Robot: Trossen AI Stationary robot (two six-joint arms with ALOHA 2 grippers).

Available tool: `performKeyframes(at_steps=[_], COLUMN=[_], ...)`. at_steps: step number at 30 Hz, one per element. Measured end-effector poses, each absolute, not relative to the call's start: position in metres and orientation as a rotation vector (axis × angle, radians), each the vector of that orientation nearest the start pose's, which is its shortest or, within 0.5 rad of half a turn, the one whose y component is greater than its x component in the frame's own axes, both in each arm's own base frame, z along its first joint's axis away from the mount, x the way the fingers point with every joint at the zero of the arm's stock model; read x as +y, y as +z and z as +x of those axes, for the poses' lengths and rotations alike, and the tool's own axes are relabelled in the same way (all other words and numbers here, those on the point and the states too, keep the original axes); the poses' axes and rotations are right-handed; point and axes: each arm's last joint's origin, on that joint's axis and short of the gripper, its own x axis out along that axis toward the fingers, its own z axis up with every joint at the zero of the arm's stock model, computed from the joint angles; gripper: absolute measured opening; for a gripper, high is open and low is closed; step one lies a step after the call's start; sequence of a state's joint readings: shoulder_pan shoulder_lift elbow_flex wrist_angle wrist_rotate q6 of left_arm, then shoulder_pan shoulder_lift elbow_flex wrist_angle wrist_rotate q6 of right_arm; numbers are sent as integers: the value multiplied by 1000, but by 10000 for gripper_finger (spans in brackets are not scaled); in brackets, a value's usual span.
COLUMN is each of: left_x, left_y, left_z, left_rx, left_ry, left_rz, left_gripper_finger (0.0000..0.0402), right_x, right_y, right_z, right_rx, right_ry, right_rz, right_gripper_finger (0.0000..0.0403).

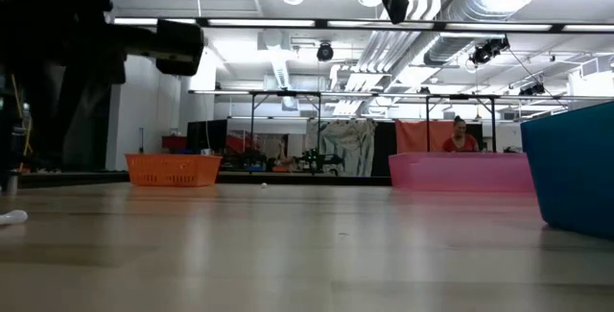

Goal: Sort Halloween decoration
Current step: Put the bottom right white bone toy into the black bin

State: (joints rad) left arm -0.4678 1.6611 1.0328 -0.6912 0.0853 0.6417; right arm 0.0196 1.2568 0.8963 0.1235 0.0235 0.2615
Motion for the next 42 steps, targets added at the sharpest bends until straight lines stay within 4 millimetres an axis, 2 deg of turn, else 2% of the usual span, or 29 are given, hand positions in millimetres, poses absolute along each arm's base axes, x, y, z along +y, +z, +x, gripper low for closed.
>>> performKeyframes(at_steps=[5,14,18,28,36,42], left_x=[-147,-161,-162,-165,-162,-156], left_y=[167,168,163,139,136,135], left_z=[269,269,270,276,279,282], left_rx=[1132,1045,1058,1107,1122,1137], left_ry=[-912,-933,-934,-943,-931,-903], left_rz=[807,829,830,857,853,813], left_gripper_finger=[35,129,148,131,126,92], right_x=[5,4,4,4,4,4], right_y=[299,298,298,298,298,298], right_z=[282,282,282,282,282,282], right_rx=[259,267,267,266,266,267], right_ry=[-47,-80,-82,-85,-85,-85], right_rz=[254,267,278,301,301,301], right_gripper_finger=[0,0,0,0,0,0])
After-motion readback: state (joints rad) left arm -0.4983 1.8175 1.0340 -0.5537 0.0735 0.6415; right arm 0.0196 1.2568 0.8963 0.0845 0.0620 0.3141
